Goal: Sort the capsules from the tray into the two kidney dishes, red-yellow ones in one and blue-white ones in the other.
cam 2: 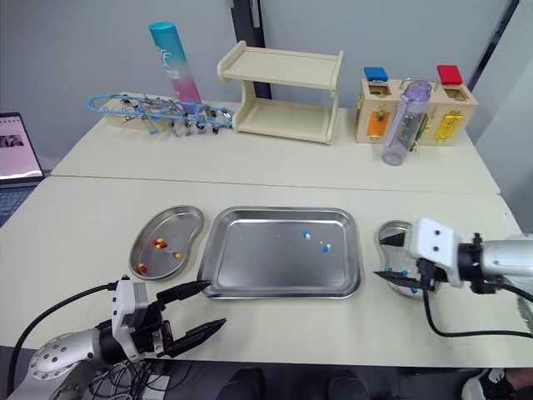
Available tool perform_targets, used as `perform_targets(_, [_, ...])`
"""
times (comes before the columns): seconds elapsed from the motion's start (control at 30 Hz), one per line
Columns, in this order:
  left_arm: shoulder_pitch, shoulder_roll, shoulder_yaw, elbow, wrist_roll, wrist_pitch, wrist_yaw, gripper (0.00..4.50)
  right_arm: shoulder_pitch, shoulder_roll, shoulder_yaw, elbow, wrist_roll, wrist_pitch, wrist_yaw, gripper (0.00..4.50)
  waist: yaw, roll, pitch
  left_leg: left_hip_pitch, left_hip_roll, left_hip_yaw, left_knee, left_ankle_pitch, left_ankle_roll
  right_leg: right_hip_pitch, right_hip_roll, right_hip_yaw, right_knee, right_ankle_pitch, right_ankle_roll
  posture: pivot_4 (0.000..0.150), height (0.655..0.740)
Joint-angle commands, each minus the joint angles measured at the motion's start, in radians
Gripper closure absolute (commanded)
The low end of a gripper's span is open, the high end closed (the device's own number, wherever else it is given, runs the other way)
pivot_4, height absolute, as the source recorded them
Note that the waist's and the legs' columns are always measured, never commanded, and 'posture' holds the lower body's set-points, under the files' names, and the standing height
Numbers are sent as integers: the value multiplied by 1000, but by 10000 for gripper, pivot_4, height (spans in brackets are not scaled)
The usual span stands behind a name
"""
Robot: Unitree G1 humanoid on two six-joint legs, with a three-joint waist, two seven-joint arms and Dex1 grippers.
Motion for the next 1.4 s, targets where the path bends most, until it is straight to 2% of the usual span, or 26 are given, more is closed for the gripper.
perform_targets(0.03, [-15, 2, -12, -7, 2, -30, -7, 0, -147, 60, 163, 72, -103, -52, 5, 15761, -2, 0, 1, 0, 0, 0, 0, 0, 0, 0, 0, 0, 0, 0, 0, 1500, 7400])
perform_targets(0.2, [-40, 10, -24, 9, 3, -32, -7, 0, -383, 188, 384, 284, -272, -137, 40, 15761, -9, 2, 1, 1, 0, 0, 0, 0, 0, 0, 0, 0, 1, 0, 0, 1500, 7400])
perform_targets(0.4, [-59, 18, -34, 7, -2, -16, -6, 0, -557, 307, 511, 521, -377, -209, 97, 15761, -7, 2, 2, 0, 0, -1, -1, 0, 0, -1, 0, -1, 1, 0, 0, 1500, 7400])
perform_targets(0.67, [-60, 21, -44, 14, 9, -23, -5, 0, -678, 411, 565, 784, -458, -306, 149, 15761, -7, 2, 2, 0, 0, -2, 0, 0, 0, -1, 0, -1, 2, 0, 0, 1500, 7400])
perform_targets(0.97, [-39, 18, -44, 41, 24, -58, -19, 0, -715, 470, 568, 895, -488, -338, 180, 15761, -14, 4, 3, 1, 0, -2, -1, 0, 0, -1, 0, -1, 2, 0, 0, 1500, 7400])
perform_targets(1.07, [-36, 17, -47, 53, 30, -69, -25, 0, -720, 479, 568, 916, -499, -334, 183, 22031, -16, 4, 3, 1, 0, -2, -1, 0, 0, -1, 0, -1, 2, 0, 0, 1500, 7400])
perform_targets(1.33, [-48, 15, -60, 85, 41, -96, -41, 0, -735, 493, 569, 947, -511, -264, 207, 42965, -19, 4, 3, 1, 0, -2, 0, 0, 0, -1, 0, -1, 3, 0, 0, 1500, 7400])
perform_targets(1.37, [-51, 16, -61, 91, 41, -99, -43, 0, -737, 496, 567, 945, -507, -262, 207, 44834, -19, 4, 3, 1, 0, -3, 0, 0, 0, -1, 0, -2, 3, 0, 0, 1500, 7400])
perform_targets(1.4, [-51, 16, -61, 94, 42, -103, -45, 0, -737, 499, 563, 940, -501, -261, 208, 44834, -19, 4, 3, 1, 0, -3, 0, 0, 0, -1, 0, -2, 3, 0, 0, 1500, 7400])
